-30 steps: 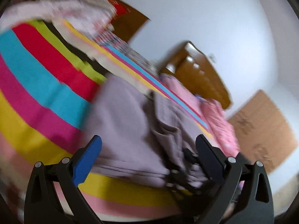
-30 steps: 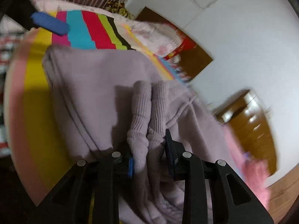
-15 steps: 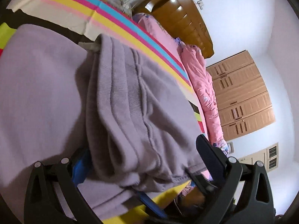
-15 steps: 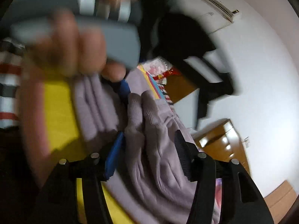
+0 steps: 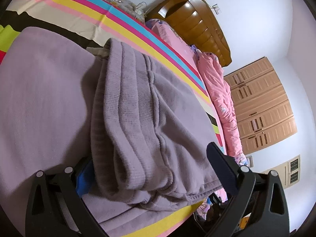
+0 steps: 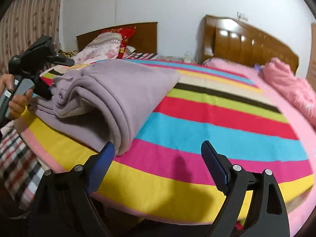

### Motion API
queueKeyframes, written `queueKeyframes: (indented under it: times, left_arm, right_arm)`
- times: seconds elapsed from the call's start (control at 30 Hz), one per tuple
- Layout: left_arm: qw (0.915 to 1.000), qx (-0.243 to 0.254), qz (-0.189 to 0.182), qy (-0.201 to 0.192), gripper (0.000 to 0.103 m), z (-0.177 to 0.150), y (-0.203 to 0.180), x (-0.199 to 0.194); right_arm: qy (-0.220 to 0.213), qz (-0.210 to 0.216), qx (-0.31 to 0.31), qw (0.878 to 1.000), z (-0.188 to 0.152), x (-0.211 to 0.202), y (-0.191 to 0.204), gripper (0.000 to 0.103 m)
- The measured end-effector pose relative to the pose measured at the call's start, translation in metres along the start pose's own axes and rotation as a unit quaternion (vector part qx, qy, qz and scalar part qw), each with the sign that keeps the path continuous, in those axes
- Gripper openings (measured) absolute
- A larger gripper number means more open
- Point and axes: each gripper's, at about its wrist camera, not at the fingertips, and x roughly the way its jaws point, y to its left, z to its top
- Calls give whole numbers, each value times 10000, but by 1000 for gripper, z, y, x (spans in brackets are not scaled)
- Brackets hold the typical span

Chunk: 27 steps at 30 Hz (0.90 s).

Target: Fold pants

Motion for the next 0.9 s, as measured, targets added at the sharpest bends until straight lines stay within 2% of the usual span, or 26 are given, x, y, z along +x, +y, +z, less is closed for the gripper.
queueKeyframes:
  times: [0.07,0.13,0.17,0.2,0.23,0.27,0.3,0.37,0.43,0.57,0.63,0.67,0.7,0.77,0.83,0.9]
  left_arm:
    - [9999,30,131,-11,96,-1,-2,0]
    - [9994,55,326,-38,89,-1,-7,1]
    - [9990,67,435,-46,77,-1,-8,2]
    - [9979,94,641,-58,53,-1,-8,2]
    - [9968,140,790,-56,45,-2,-8,1]
    - [9966,207,784,-113,30,-4,-9,-1]
    - [9957,320,854,-184,25,-5,-13,-4]
    - [9899,717,1188,-299,23,-8,-32,-7]
    - [9800,1267,1474,-424,21,-8,-66,-11]
    - [9682,2064,1185,-775,19,7,-133,-44]
    - [9621,2317,1035,-998,19,14,-148,-71]
    - [9594,2354,1074,-1119,19,17,-147,-85]
    - [9589,2241,1183,-1274,19,20,-136,-104]
    - [9676,1717,1216,-1398,19,17,-96,-125]
    - [9790,819,1240,-1397,20,-3,-26,-132]
    - [9842,41,1233,-1268,20,-27,39,-117]
  right_arm:
    - [-1,205,-47,9998,7,3,8,85]
    - [-27,226,-98,9997,6,5,18,85]
    - [-42,114,-164,9998,-1,2,29,85]
    - [-17,-165,-342,9993,-2,5,36,85]
    - [37,-402,-512,9979,0,12,43,85]
    - [81,-597,-709,9957,-2,19,48,85]
    - [-8,-644,-755,9951,-6,17,52,85]
    - [-14,-727,-823,9940,-7,19,52,85]
    - [18,-785,-879,9930,-7,18,53,85]
    - [74,-900,-879,9920,-7,16,53,85]
    - [61,-963,-895,9913,-7,14,51,85]
    - [49,-944,-908,9914,-8,14,52,85]
    - [43,-849,-932,9920,-9,15,53,85]
    - [45,-719,-1014,9922,-11,17,57,86]
    - [-40,-825,-1226,9890,-14,17,67,85]
    - [-89,-877,-1332,9872,-15,19,71,85]
